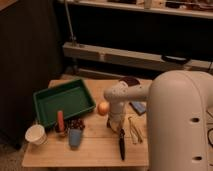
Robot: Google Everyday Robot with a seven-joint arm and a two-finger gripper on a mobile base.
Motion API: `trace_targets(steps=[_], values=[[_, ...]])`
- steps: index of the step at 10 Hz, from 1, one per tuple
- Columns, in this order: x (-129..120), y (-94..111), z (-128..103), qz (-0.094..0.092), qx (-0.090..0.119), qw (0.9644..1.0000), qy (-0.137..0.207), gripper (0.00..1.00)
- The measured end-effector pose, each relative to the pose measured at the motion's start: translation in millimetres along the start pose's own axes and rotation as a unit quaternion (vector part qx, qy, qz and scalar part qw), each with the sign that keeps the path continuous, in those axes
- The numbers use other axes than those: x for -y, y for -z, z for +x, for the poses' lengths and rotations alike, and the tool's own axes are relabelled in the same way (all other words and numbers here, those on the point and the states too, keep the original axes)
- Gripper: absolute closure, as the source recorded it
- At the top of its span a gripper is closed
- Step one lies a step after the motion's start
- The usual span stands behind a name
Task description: Place brush in table surface
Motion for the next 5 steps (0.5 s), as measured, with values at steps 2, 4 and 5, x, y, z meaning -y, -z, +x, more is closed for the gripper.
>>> trace_targets(steps=[2, 4, 5], values=[[1.1, -2.4, 0.4, -0.006, -0.001, 1.0000, -0.004, 1.00], [1.3, -1.6, 0.3, -0.007, 0.000, 1.0000, -0.004, 1.00], [1.0, -1.0, 0.0, -0.008, 0.001, 1.0000, -0.004, 1.00]])
